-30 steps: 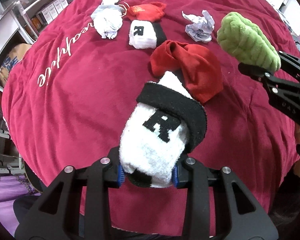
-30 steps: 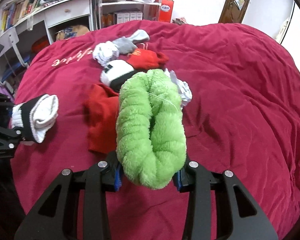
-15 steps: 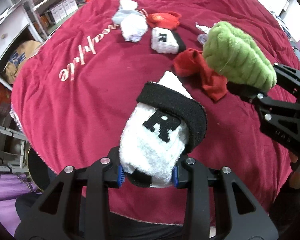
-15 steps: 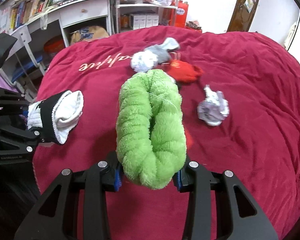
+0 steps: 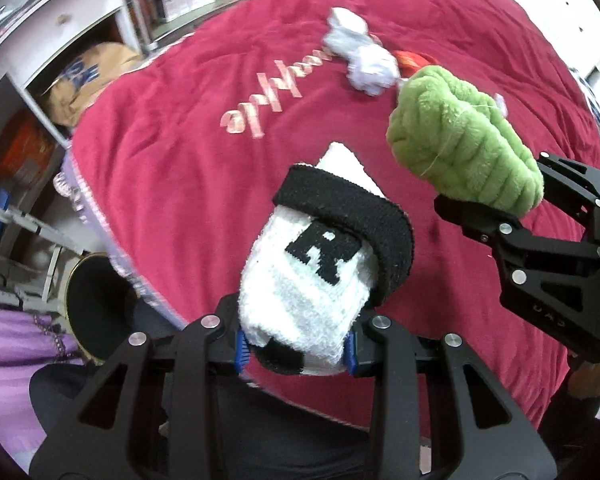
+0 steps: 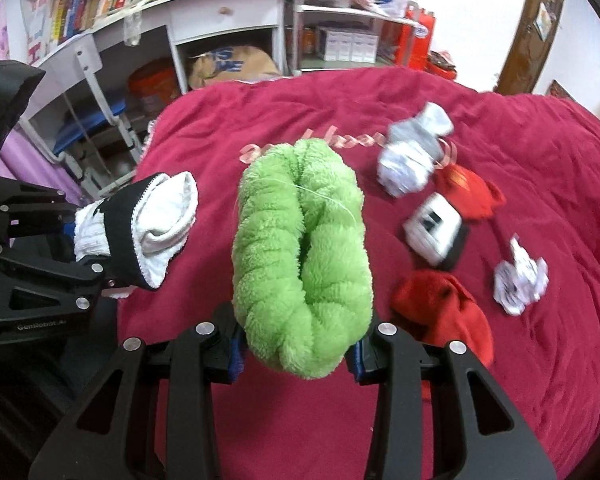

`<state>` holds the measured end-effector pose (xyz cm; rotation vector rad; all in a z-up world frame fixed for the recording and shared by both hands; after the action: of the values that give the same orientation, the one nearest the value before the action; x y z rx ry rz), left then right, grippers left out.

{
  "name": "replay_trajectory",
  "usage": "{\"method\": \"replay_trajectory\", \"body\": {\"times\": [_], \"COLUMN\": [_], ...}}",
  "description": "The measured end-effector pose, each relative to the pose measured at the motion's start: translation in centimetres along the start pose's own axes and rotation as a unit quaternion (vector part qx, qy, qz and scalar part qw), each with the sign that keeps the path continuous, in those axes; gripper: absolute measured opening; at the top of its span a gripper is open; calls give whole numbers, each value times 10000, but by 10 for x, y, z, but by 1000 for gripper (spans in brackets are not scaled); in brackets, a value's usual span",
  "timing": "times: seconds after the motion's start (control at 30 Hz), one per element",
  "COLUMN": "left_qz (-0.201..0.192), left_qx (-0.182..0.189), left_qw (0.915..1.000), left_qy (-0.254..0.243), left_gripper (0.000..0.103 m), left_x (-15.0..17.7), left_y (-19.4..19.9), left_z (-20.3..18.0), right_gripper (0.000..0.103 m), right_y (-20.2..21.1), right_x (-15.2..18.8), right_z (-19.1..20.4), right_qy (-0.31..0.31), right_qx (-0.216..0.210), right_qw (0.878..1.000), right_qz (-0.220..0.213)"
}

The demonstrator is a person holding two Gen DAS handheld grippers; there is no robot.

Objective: Collect trash
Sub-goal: 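Carry both socks over the black bin and open both tools to drop them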

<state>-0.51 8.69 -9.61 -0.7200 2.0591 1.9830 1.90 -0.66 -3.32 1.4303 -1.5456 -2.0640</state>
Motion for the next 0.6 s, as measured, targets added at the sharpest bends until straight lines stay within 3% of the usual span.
{"method": "replay_trajectory", "body": {"times": [0.6], "left_qz": [19], "left_qx": [-324], "left_qw": [9959], "left_qy": [839], "left_gripper": [34], "left_x": [13], "left_y": [3], "left_z": [98], "right_gripper": [36], "right_y": [-36], "right_x": [-52], "right_z": [89], "right_qy": [537], "right_qx": [-462], "right_qw": [9975], "right_qz": [54]}}
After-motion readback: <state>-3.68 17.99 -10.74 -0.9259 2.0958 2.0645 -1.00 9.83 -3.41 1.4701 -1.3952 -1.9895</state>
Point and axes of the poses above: each gripper's, at about its wrist camera, not at the fingertips, and y roughly against the way its jaws point, z to its left, x to its underside, the point moved 8 cm from there along -y, roughly the way its jaws point, and after that the axes turned 6 degrees about -z, right-handed, at the moved point
